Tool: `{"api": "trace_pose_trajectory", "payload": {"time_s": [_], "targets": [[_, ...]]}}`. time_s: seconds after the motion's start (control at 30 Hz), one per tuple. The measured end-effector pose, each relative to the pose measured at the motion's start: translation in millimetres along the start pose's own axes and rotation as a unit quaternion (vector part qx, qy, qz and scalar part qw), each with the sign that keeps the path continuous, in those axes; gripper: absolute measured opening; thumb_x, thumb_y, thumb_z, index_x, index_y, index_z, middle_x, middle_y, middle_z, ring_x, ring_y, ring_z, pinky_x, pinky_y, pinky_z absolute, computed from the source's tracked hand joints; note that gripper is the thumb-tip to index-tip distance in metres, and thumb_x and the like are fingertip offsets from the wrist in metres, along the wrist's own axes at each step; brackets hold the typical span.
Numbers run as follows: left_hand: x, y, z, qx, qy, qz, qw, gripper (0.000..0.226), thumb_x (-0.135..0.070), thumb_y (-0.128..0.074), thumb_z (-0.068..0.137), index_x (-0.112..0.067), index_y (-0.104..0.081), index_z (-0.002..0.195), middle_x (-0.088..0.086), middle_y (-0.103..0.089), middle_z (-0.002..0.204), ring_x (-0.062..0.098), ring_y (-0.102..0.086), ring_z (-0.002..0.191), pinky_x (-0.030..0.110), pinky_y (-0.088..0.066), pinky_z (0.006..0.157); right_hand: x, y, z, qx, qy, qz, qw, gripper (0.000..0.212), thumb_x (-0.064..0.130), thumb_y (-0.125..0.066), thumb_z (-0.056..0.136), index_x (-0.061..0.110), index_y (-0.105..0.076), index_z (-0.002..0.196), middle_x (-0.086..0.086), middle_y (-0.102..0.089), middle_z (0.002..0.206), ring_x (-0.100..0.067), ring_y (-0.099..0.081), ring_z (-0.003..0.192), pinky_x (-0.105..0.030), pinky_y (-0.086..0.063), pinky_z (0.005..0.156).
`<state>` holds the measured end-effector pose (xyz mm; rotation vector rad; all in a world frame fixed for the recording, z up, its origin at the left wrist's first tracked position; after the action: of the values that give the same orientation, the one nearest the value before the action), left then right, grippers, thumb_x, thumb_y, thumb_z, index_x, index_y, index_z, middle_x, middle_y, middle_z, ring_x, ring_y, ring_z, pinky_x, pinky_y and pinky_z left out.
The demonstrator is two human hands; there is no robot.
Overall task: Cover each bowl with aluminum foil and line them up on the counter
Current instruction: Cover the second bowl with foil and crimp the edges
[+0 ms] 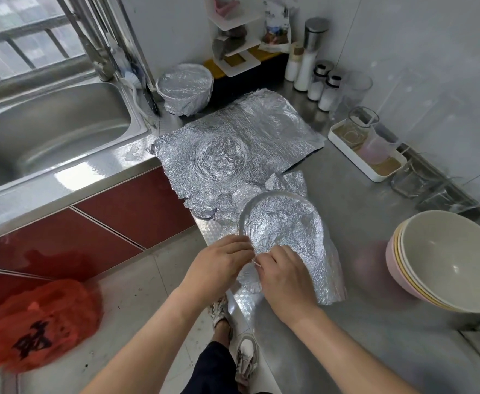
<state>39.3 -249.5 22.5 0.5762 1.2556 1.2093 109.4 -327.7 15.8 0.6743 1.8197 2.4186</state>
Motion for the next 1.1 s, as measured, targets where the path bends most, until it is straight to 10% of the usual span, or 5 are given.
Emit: {"api": "trace_pose_trajectory", "payload": {"time_s": [0.23,0.4,0.73,1.1], "targets": [[-13,-1,0,0.019,-0.001,0.001,1.000,0.025,-0.031,-0.058,0.091,-0.019,-0.073,0.107,-0.007,-0.069,0.109,0.017,-0.058,0.114,0.028,-0.049,0.095,-25,22,-5,0.025,0.002,0.080,0.996,0.030,0.039,-0.046,0.091,0.019,-0.069,0.093,0.006,-0.057,0.086,-0.017,-0.054,0.081,-0.036,-0.050,0.069],[-14,-5,3,0.012,-0.004,-0.010,1.000,0.018,-0.028,-0.059,0.093,-0.020,-0.075,0.091,-0.006,-0.070,0.098,0.015,-0.059,0.106,0.033,-0.052,0.083,-32,19,-10,0.030,0.047,0.056,0.997,0.025,0.038,-0.049,0.089,0.023,-0.068,0.083,0.009,-0.055,0.084,-0.013,-0.050,0.082,-0.033,-0.049,0.069],[-6,-1,2,0.016,0.042,-0.026,0.999,0.024,-0.015,-0.067,0.080,-0.019,-0.075,0.103,-0.009,-0.070,0.111,0.014,-0.056,0.122,0.031,-0.041,0.107,-16,11,-12,-0.023,0.058,0.020,0.998,0.005,0.015,-0.070,0.085,0.014,-0.066,0.082,0.001,-0.056,0.079,-0.021,-0.052,0.074,-0.035,-0.047,0.065],[-8,-3,7,-0.024,-0.005,-0.014,1.000,0.006,-0.015,-0.076,0.078,-0.014,-0.078,0.085,-0.005,-0.075,0.093,0.014,-0.067,0.101,0.031,-0.054,0.088,-8,5,-5,-0.019,0.038,0.019,0.999,0.011,0.009,-0.075,0.079,0.013,-0.065,0.080,0.000,-0.052,0.074,-0.021,-0.050,0.070,-0.034,-0.046,0.061]]}}
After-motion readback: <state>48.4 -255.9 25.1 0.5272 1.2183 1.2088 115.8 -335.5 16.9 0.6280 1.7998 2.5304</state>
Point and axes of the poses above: each hand's wrist, its own z-axis towards the middle knuckle, its own y-axis out of the back of the hand, x = y × z, the point moved 8 cm from there along z, towards the middle knuckle
